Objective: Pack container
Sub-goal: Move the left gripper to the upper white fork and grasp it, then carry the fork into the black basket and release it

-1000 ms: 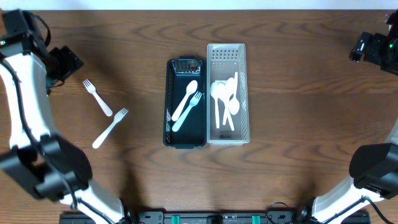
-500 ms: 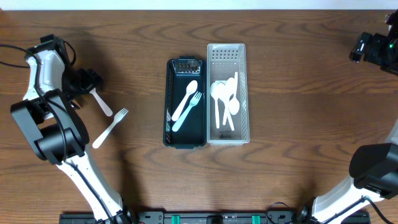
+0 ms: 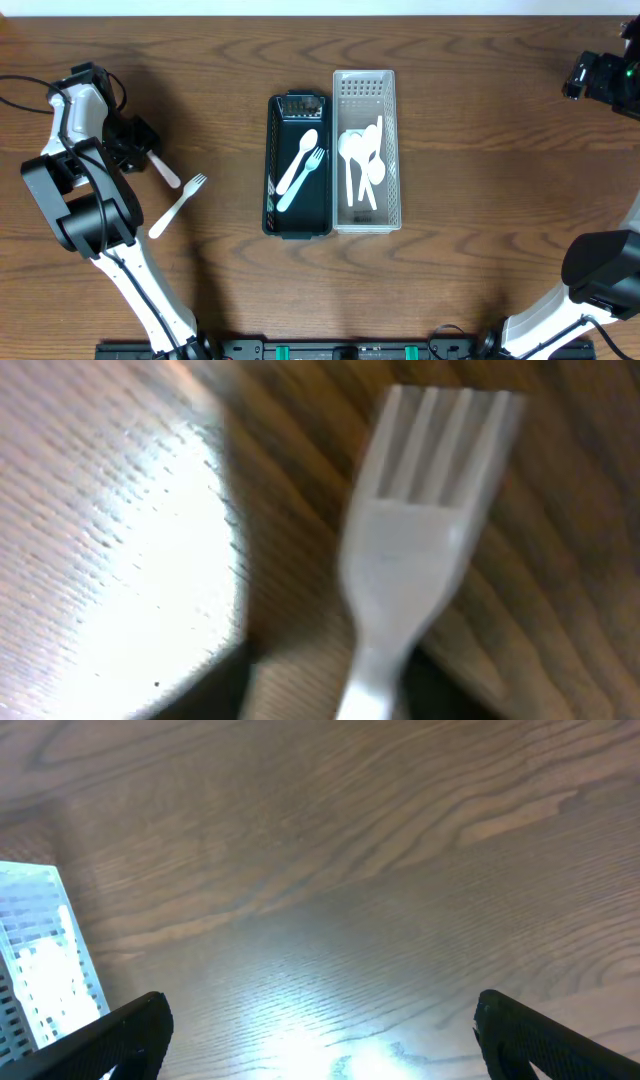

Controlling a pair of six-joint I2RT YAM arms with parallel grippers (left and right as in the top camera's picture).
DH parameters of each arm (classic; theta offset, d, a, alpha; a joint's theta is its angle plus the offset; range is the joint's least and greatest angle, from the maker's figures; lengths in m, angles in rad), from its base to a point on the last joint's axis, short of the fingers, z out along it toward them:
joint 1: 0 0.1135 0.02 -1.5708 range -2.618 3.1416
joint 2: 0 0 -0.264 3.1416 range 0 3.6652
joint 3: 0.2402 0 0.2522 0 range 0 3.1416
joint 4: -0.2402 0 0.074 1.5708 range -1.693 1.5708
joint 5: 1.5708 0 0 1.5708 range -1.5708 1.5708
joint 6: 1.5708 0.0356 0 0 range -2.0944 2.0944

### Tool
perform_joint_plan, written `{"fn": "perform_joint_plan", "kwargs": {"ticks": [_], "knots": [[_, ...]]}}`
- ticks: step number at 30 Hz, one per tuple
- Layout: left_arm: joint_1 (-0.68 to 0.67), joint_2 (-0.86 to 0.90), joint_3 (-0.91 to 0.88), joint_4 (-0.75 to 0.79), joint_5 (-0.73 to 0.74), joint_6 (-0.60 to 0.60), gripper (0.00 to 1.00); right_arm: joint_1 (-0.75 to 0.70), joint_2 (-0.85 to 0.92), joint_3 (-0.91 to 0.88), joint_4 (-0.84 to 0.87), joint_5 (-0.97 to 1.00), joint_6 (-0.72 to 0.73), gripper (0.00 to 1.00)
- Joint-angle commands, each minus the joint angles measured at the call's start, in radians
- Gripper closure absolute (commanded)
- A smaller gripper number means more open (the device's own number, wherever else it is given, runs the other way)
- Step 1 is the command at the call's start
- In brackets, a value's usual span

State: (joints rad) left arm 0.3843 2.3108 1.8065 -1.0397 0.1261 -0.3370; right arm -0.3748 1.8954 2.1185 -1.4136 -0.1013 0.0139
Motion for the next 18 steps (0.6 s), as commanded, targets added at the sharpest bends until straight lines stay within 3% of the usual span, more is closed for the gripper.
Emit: {"fn": "perform_joint_plan", "kwargs": {"ticks": [1,3,5,12,18], "knots": [[-0.004,0.04,-0.008,0.0,0.017,0.011,0.75,-0.004,0.003,0.0,0.0,-0.004,-0.011,0.01],[-0.005,0.04,-0.008,-0.003,0.017,0.011,0.85,-0.004,0.003,0.0,0.002,-0.004,-0.011,0.01],[-0.008,0.04,-0.007,-0.003,0.017,0.011,0.88,-0.004,0.003,0.0,0.001,-0.004,-0.012,0.01],[-0.053,-0.063,0.025,-0.061,0.02,0.055,0.93,-0.004,0.003,0.0,-0.003,-0.004,-0.012,0.01],[-0.181,-0.334,0.044,-0.071,0.02,0.114,0.92,-0.003,0.003,0.0,0.001,-0.005,-0.024,0.01]]}}
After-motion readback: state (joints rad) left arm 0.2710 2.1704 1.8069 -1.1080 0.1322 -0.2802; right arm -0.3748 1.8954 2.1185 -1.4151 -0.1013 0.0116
